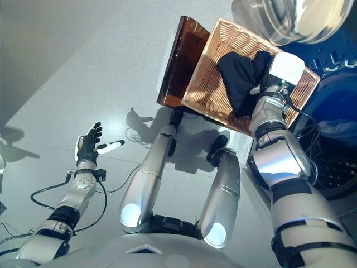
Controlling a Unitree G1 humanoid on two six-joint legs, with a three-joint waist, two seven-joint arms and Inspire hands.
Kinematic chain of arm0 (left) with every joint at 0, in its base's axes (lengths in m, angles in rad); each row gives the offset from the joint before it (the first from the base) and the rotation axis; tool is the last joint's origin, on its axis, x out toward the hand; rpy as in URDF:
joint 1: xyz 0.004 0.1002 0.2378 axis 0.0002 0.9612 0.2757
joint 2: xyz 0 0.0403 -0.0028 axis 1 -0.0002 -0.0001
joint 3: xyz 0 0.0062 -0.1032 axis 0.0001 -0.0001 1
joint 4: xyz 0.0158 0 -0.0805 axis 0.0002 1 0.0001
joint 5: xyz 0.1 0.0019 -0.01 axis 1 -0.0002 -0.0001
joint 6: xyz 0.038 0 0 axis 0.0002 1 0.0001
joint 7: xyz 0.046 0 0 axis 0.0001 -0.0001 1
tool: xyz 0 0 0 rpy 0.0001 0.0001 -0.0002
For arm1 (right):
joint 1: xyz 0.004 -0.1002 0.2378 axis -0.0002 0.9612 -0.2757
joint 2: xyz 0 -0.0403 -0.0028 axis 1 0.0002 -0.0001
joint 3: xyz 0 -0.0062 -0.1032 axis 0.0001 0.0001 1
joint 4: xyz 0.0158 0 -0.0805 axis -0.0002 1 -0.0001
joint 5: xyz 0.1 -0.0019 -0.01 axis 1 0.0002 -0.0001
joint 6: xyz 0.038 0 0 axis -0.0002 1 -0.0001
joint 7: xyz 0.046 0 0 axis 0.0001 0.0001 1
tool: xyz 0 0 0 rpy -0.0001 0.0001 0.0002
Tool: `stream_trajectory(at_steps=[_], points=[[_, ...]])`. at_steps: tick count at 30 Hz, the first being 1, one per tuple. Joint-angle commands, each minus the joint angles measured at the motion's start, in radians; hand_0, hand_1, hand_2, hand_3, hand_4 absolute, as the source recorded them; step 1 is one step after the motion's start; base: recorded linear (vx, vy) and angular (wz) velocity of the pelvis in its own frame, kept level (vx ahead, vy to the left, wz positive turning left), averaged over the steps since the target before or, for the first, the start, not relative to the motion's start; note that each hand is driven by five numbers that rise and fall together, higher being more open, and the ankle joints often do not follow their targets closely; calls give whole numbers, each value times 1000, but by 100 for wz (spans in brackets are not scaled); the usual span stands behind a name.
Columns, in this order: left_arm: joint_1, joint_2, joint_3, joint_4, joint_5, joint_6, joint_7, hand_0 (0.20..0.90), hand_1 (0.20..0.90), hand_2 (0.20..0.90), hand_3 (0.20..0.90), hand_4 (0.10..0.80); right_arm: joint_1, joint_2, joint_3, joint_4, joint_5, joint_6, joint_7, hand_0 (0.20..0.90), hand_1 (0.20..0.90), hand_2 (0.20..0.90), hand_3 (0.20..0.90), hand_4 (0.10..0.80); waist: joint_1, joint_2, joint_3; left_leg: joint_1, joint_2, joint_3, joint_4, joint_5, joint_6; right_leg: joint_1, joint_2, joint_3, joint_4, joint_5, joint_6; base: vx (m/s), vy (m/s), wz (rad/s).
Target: Pick up the clothes and place them into the washing machine
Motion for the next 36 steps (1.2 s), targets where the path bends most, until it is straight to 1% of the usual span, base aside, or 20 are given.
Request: stream_trajectory(at_steps=[1, 6, 11, 12, 13, 16, 23, 27, 31, 32, 33, 36], points=[[30, 3, 17, 81, 23, -14, 33, 900, 900, 900, 900, 800, 59, -42, -10, 4, -15, -3, -35, 200, 200, 200, 200, 300, -3, 25, -61, 41, -56, 71, 57, -152, 24, 19, 46, -8, -131, 103, -13, 30, -10, 0], [2, -8, 20, 150, 20, -11, 37, 900, 900, 900, 900, 800, 72, -51, -37, -30, 21, -21, -62, 200, 200, 200, 200, 300, -13, 15, -71, 123, -50, 72, -25, -128, 19, 98, 54, -2, -213, 128, -11, 44, -8, -5], [-8, -22, 26, 204, 21, -1, 31, 900, 900, 900, 900, 800, 116, -49, -76, -83, 73, -54, -77, 200, 200, 200, 200, 300, -35, 5, -86, 229, -47, 74, -115, -103, 15, 211, 60, 10, -311, 157, -5, 68, 4, -9], [-8, -22, 26, 204, 21, -1, 31, 900, 900, 900, 900, 800, 116, -49, -76, -83, 73, -54, -77, 200, 200, 200, 200, 300, -35, 5, -86, 229, -47, 74, -115, -103, 15, 211, 60, 10, -311, 157, -5, -23, 47, -1], [-9, -26, 27, 222, 25, 0, 28, 900, 900, 900, 900, 800, 125, -54, -101, -101, 106, -69, -82, 200, 200, 200, 200, 300, -45, 5, -93, 264, -46, 78, -171, -55, 18, 248, 62, 8, -372, 204, -8, -8, 52, -8], [-2, -40, 39, 254, 24, 6, 24, 900, 900, 900, 900, 800, 173, -43, -150, -138, 168, -101, -82, 200, 200, 200, 200, 300, -66, 1, -104, 343, -43, 89, -238, -37, 19, 320, 67, 20, -436, 224, 0, 66, 48, -16], [30, -68, 87, 334, 24, 19, 12, 900, 900, 900, 900, 800, 349, -2, -282, -227, 336, -180, -65, 200, 200, 200, 200, 300, -105, 10, -148, 494, -32, 106, -362, -16, 22, 456, 73, 49, -562, 249, 15, 104, 42, -22], [53, -81, 122, 370, 31, 30, 11, 900, 900, 900, 900, 800, 491, 45, -345, -345, 424, -227, -47, 200, 200, 200, 200, 300, -130, 13, -167, 549, -23, 121, -390, -12, 24, 501, 84, 69, -593, 254, 18, 79, 16, -20], [65, -92, 152, 404, 44, 47, 14, 900, 900, 900, 900, 800, 623, 95, -429, -476, 561, -296, -27, 200, 200, 200, 200, 300, -157, 16, -188, 593, -17, 129, -411, -20, 21, 532, 90, 80, -607, 243, 18, 70, -2, -19], [70, -94, 163, 409, 51, 52, 16, 900, 900, 900, 900, 800, 670, 109, -454, -516, 615, -320, -11, 200, 200, 200, 200, 300, -165, 24, -199, 603, -13, 131, -420, -17, 21, 537, 94, 86, -614, 246, 18, 43, 1, -8], [71, -94, 162, 409, 51, 52, 16, 900, 900, 900, 900, 800, 672, 109, -455, -518, 615, -320, -10, 200, 200, 200, 200, 300, -165, 24, -200, 604, -13, 131, -420, -17, 21, 538, 94, 86, -615, 246, 18, 31, 6, -14], [79, -101, 169, 413, 51, 57, 20, 900, 900, 900, 900, 800, 720, 155, -522, -561, 768, -387, 2, 200, 200, 200, 200, 300, -176, 37, -205, 621, -10, 137, -427, -21, 21, 549, 96, 90, -618, 241, 18, 22, 6, -13]])
